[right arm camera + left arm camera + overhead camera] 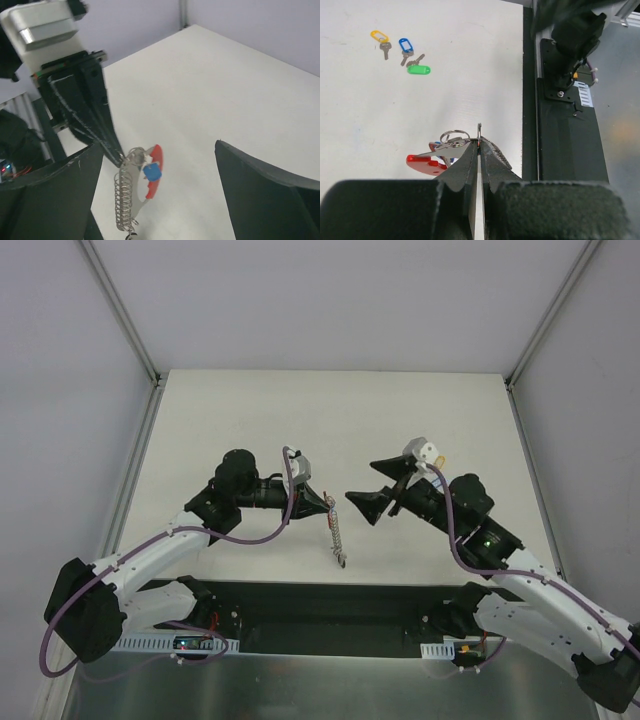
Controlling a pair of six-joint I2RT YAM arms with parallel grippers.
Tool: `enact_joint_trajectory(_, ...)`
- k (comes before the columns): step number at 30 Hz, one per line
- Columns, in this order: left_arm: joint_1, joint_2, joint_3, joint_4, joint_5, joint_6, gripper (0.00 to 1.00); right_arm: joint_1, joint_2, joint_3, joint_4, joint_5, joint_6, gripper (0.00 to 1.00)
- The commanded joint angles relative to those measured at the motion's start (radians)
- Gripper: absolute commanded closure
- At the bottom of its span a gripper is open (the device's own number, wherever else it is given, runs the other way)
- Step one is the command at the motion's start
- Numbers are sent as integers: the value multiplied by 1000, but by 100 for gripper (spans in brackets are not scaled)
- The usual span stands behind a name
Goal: Put the keys on the keyring
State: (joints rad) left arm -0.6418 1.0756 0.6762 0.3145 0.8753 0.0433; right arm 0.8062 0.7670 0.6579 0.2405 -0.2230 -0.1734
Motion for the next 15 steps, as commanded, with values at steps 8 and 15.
enact_joint_trajectory(8, 11, -66, -69, 146, -176, -28, 100, -232, 35, 155, -599, 396, 211, 4)
enact_joint_trajectory(15, 22, -161, -92, 135, -323, -20, 100, -478, 181, 80, -613, 292, 302, 9)
